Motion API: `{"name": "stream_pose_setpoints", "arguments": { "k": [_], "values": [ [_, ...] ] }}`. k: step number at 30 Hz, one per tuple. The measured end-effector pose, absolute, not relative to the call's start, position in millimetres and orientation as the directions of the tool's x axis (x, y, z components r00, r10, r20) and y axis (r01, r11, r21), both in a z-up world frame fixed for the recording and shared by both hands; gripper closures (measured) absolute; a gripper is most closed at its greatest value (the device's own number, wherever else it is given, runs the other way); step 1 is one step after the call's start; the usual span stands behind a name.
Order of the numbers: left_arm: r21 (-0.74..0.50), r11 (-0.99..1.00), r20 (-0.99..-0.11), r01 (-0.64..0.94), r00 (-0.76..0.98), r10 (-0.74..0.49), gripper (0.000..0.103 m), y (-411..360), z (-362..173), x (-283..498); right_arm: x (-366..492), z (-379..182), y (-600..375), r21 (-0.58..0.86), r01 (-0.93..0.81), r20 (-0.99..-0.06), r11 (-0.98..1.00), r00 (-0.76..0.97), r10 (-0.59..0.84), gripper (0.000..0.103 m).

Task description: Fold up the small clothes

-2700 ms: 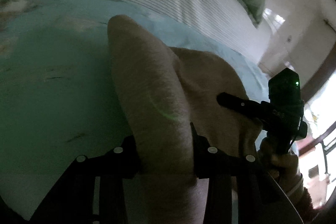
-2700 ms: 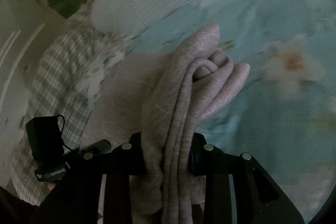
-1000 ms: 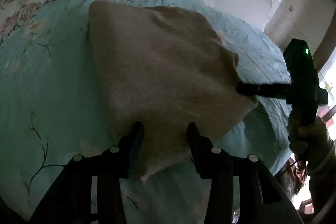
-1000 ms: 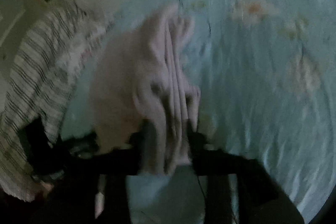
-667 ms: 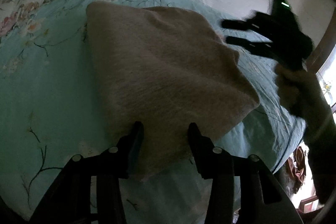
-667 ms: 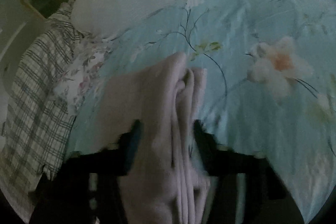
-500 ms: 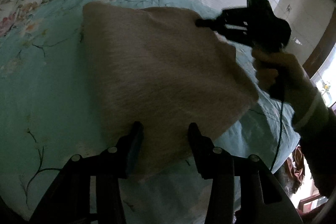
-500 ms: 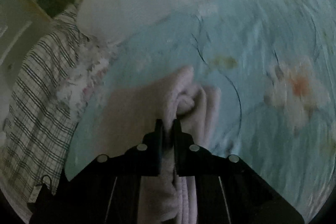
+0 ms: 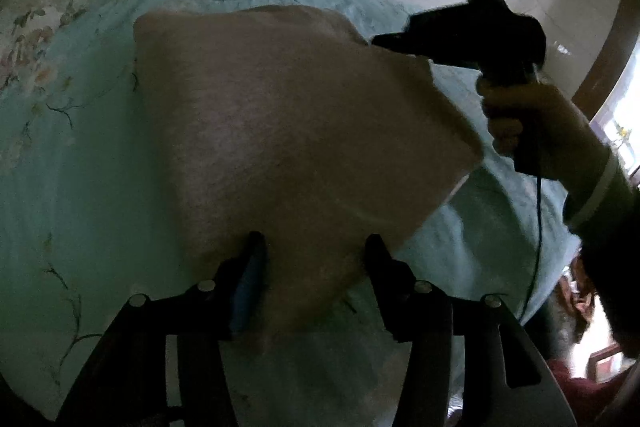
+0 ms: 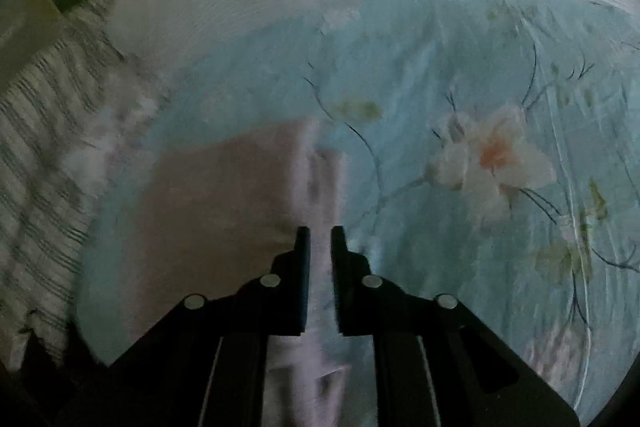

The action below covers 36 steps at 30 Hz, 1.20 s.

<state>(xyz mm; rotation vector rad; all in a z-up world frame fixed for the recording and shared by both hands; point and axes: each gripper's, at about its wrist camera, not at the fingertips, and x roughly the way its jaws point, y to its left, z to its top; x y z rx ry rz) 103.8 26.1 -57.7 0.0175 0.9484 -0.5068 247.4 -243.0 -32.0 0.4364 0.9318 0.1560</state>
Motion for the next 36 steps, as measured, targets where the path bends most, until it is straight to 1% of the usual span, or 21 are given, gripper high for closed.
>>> {"name": "stream_pose_setpoints", "arguments": {
  "k": [2, 3, 5, 7, 8, 9, 10, 12, 14, 15, 19, 20, 22, 23, 25, 26, 29, 31, 36],
  "values": [
    [-0.240, 0.888, -0.748, 0.393, 0.509, -0.427, 0.050, 37, -40, 108, 237, -18, -230, 0.495, -0.017, -0.681, 0.869, 0.614, 0.399, 0.090],
    [-0.256, 0.888, -0.735, 0.381, 0.520, -0.435, 0.050, 43, -37, 109, 234, -17, -224, 0.510, -0.045, -0.671, 0.859, 0.605, 0.429, 0.090],
    [-0.314, 0.887, -0.706, 0.339, 0.542, -0.457, 0.050, 53, -28, 122, 226, -26, -206, 0.529, -0.064, -0.678, 0.846, 0.567, 0.467, 0.090],
    [-0.352, 0.889, -0.697, 0.294, 0.552, -0.458, 0.050, 60, -27, 136, 218, -42, -203, 0.503, -0.019, -0.719, 0.864, 0.545, 0.431, 0.090],
    [-0.350, 0.894, -0.699, 0.280, 0.557, -0.448, 0.050, 60, -28, 139, 212, -55, -207, 0.475, 0.025, -0.750, 0.880, 0.534, 0.390, 0.092],
    [-0.344, 0.901, -0.708, 0.266, 0.557, -0.434, 0.051, 59, -33, 143, 206, -69, -214, 0.473, 0.070, -0.770, 0.878, 0.518, 0.374, 0.101],
    [-0.344, 0.902, -0.715, 0.261, 0.551, -0.431, 0.052, 59, -38, 146, 199, -83, -223, 0.497, 0.108, -0.774, 0.861, 0.504, 0.384, 0.103],
    [-0.349, 0.901, -0.730, 0.259, 0.528, -0.435, 0.052, 60, -52, 150, 188, -97, -234, 0.525, 0.144, -0.769, 0.839, 0.503, 0.394, 0.103],
    [-0.321, 0.912, -0.753, 0.257, 0.514, -0.410, 0.055, 59, -64, 149, 180, -100, -238, 0.541, 0.141, -0.756, 0.829, 0.513, 0.406, 0.103],
    [-0.305, 0.916, -0.757, 0.260, 0.518, -0.399, 0.057, 60, -69, 148, 178, -99, -238, 0.536, 0.139, -0.758, 0.833, 0.515, 0.401, 0.103],
    [-0.252, 0.927, -0.766, 0.279, 0.528, -0.367, 0.057, 61, -68, 141, 172, -84, -230, 0.502, 0.123, -0.768, 0.856, 0.518, 0.376, 0.103],
    [-0.244, 0.929, -0.769, 0.279, 0.528, -0.361, 0.057, 61, -65, 139, 166, -77, -229, 0.495, 0.107, -0.762, 0.862, 0.530, 0.372, 0.101],
    [-0.254, 0.918, -0.752, 0.305, 0.534, -0.385, 0.057, 63, -55, 128, 152, -62, -220, 0.465, 0.053, -0.750, 0.884, 0.555, 0.361, 0.100],
    [-0.266, 0.909, -0.743, 0.320, 0.534, -0.405, 0.057, 64, -51, 125, 147, -61, -219, 0.441, 0.043, -0.757, 0.896, 0.554, 0.346, 0.100],
    [-0.302, 0.883, -0.721, 0.358, 0.521, -0.458, 0.056, 63, -47, 108, 141, -72, -215, 0.367, 0.060, -0.809, 0.928, 0.513, 0.287, 0.100],
    [-0.313, 0.872, -0.722, 0.377, 0.502, -0.476, 0.056, 61, -51, 101, 137, -82, -219, 0.368, 0.075, -0.820, 0.927, 0.496, 0.285, 0.100],
    [-0.263, 0.893, -0.768, 0.366, 0.481, -0.423, 0.057, 51, -72, 91, 131, -90, -228, 0.422, 0.100, -0.796, 0.901, 0.516, 0.315, 0.101],
    [-0.236, 0.901, -0.751, 0.364, 0.520, -0.407, 0.057, 48, -75, 84, 132, -89, -225, 0.412, 0.099, -0.801, 0.906, 0.514, 0.307, 0.101],
    [-0.230, 0.913, -0.762, 0.337, 0.521, -0.385, 0.054, 39, -75, 91, 130, -85, -217, 0.386, 0.097, -0.805, 0.918, 0.521, 0.283, 0.101]
  ]
}}
